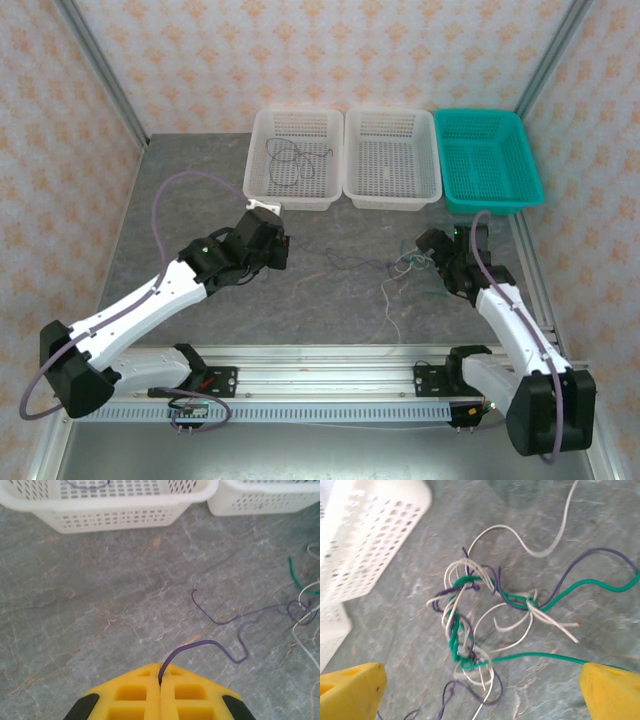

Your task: Untangle the cables

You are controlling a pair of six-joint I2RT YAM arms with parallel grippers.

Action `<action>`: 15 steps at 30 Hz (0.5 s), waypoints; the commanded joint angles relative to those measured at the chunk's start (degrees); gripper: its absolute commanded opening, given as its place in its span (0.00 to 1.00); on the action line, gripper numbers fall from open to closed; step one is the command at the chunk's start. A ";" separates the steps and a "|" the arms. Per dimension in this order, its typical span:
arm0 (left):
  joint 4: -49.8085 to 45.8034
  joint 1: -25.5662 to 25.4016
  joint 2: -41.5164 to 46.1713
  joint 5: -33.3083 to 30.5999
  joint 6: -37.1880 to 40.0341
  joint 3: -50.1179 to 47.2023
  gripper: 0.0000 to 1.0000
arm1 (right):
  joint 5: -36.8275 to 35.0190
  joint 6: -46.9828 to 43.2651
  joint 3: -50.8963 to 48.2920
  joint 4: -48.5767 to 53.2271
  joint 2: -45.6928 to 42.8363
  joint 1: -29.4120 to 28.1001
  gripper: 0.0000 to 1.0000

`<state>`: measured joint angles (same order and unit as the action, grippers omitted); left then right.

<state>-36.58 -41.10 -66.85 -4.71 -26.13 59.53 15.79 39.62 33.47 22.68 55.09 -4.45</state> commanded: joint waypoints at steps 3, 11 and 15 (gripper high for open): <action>1.12 0.50 -0.41 0.85 -0.77 -0.29 0.00 | 0.52 -0.89 0.03 0.95 3.53 -2.33 0.97; 0.25 0.50 0.64 -0.09 -0.59 -0.90 0.00 | -0.36 -3.28 4.80 -4.50 16.47 -2.93 0.76; -0.65 0.50 1.77 -1.83 -0.85 -1.40 0.00 | -2.79 -5.68 7.10 -4.03 21.25 -2.92 0.65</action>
<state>-36.42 -41.10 -67.07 -4.01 -26.15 59.11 15.99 36.36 38.35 19.88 74.72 -7.09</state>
